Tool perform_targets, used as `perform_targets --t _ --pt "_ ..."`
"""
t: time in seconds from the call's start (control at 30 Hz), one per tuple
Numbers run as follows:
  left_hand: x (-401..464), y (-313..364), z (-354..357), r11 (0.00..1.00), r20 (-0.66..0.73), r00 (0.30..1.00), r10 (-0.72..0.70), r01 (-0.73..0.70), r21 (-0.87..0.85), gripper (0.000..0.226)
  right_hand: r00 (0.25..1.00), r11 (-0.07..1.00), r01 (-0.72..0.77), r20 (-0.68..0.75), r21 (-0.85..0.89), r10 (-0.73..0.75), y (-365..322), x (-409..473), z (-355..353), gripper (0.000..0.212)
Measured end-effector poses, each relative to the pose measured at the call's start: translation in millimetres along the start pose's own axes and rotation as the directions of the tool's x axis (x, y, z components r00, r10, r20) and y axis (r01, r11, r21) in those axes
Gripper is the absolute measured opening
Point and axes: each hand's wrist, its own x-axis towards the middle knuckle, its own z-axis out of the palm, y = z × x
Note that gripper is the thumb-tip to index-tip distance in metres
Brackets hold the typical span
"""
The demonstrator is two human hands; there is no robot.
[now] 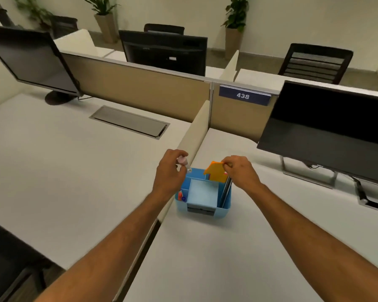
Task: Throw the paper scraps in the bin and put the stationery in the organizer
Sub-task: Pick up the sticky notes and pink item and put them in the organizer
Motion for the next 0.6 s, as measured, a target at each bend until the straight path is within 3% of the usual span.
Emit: perform_targets --t 0.1,0.33,0.6 --pt "22 -10 10 1.000 0.064 0.998 0.001 -0.002 0.030 0.031 0.996 0.978 -0.019 0.082 -0.207 0.037 2 17 13 0.021" --pt "41 -35 43 0.989 0.222 0.973 -0.060 0.029 0.142 0.028 0.987 0.923 -0.087 0.095 -0.374 0.132 16 23 43 0.026" --pt "46 -53 68 0.931 0.344 0.935 -0.085 -0.048 0.362 0.023 0.987 0.973 -0.153 0.023 -0.172 0.159 26 12 45 0.035"
